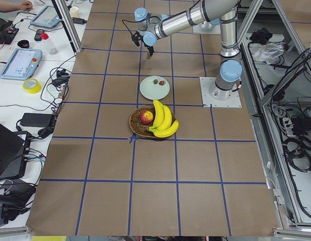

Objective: Collect all strawberries into plate
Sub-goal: 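Move the left gripper back to the last strawberry on the table, then lower the left gripper onto the last strawberry and close on it, then carry the strawberry over the plate and open the left gripper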

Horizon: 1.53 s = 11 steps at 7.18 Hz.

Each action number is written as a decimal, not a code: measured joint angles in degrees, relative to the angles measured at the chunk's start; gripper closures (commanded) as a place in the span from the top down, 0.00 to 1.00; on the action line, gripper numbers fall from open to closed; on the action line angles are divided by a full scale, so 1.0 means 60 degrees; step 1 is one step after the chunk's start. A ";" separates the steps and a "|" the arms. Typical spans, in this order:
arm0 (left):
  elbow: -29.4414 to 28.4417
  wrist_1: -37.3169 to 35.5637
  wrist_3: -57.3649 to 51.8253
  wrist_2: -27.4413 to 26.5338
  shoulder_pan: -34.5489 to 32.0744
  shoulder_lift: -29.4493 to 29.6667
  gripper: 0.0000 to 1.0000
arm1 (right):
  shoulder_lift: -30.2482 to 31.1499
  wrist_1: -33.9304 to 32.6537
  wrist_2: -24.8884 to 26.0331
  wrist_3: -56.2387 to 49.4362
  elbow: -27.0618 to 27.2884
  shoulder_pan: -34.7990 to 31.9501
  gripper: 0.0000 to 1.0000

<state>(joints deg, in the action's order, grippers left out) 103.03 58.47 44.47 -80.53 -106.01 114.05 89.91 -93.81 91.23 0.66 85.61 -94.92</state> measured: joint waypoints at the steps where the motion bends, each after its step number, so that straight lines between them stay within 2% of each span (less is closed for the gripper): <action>1: 0.0039 -0.0236 0.0291 0.0139 -0.0044 0.0238 1.00 | 0.0000 0.0003 0.0002 0.0004 0.0000 0.0000 1.00; 2: 0.0058 -0.0327 0.0425 0.0226 -0.0070 0.0427 0.57 | 0.0000 0.0004 0.0006 0.0003 0.0000 0.0000 1.00; 3: 0.0064 -0.0357 0.0466 0.0255 -0.0078 0.0558 0.01 | 0.0000 0.0004 0.0003 0.0001 0.0000 0.0000 1.00; 7: 0.0036 -0.0329 0.0221 0.0250 -0.0075 0.0520 0.00 | 0.0001 0.0005 0.0007 0.0008 0.0000 0.0000 1.00; 9: -0.0070 -0.0241 -0.1077 -0.0329 0.0118 0.0093 0.00 | 0.0001 0.0005 0.0010 0.0008 0.0000 0.0000 1.00; 11: -0.0280 0.0710 -0.3191 -0.1022 0.0939 -0.0497 0.00 | 0.0001 0.0005 0.0001 0.0008 -0.0001 0.0000 1.00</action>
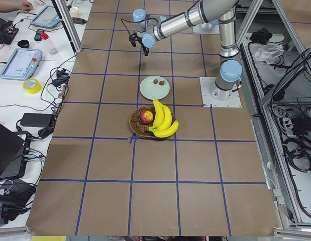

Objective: Collect all strawberries into plate
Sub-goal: 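Carry the strawberry over the plate and open the left gripper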

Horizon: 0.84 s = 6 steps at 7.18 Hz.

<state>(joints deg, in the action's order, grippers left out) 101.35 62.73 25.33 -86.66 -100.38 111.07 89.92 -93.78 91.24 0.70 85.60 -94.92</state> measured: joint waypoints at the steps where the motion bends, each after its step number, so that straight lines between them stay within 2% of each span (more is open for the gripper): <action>1: -0.0043 0.0831 -0.1294 -0.0250 0.0635 -0.0326 0.00 | 0.0000 0.0000 -0.0001 0.0000 0.0000 -0.0001 1.00; 4: 0.0152 0.2013 -0.4901 -0.1228 0.2509 -0.0745 0.00 | -0.0001 0.0000 0.0001 -0.0010 0.0001 0.0000 1.00; 5: 0.0331 0.2089 -0.5794 -0.1347 0.3065 -0.0773 0.09 | -0.0001 0.0000 0.0005 -0.0013 0.0000 0.0000 1.00; 6: 0.0510 0.2099 -0.6416 -0.1381 0.3481 -0.0777 0.90 | -0.0001 0.0000 0.0005 -0.0011 0.0000 0.0000 1.00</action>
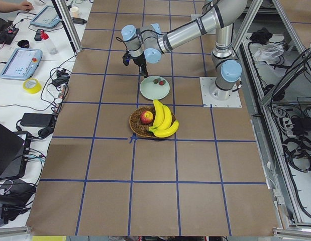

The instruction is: Collect all strawberries into plate

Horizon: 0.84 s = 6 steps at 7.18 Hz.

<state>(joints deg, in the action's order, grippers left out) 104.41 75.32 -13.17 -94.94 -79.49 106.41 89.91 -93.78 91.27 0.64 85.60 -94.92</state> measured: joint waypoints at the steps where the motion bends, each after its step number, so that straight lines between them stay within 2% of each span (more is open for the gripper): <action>1: 0.0098 0.0012 -0.0311 -0.0008 0.0258 0.0001 1.00 | 0.0000 0.0000 0.0002 0.0007 0.0000 0.0000 1.00; 4: 0.0070 0.0177 -0.0466 -0.0019 0.0359 -0.0161 1.00 | 0.0000 0.0000 0.0003 0.0005 0.0000 0.0000 1.00; 6: -0.0442 0.0542 -0.0313 0.0127 0.0210 -0.0655 1.00 | 0.0001 0.0000 0.0002 0.0001 0.0000 0.0000 1.00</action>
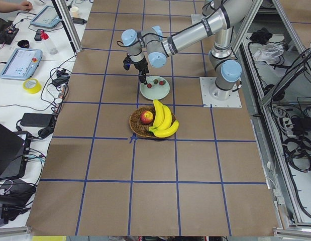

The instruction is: Collect all strawberries into plate

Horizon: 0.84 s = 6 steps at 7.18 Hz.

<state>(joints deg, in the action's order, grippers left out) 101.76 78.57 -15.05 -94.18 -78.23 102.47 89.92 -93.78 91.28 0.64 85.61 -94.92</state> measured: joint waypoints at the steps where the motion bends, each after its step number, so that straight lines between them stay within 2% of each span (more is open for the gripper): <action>1: -0.0421 0.0344 0.0219 0.0193 -0.0030 -0.0348 1.00 | 0.0000 0.0000 0.0000 -0.0003 0.0000 0.0000 1.00; 3: -0.1364 0.1017 0.0538 0.0351 -0.0345 -0.1036 1.00 | 0.0000 0.0000 0.0003 -0.0004 0.0000 0.0000 1.00; 6: -0.1855 0.1409 0.1801 0.0349 -0.1574 -0.1979 1.00 | 0.0000 0.0000 -0.0003 0.0005 0.0000 0.0001 1.00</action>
<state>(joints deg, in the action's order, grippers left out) 90.62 87.03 -4.24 -92.08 -87.67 90.60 89.91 -93.78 91.26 0.67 85.60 -94.92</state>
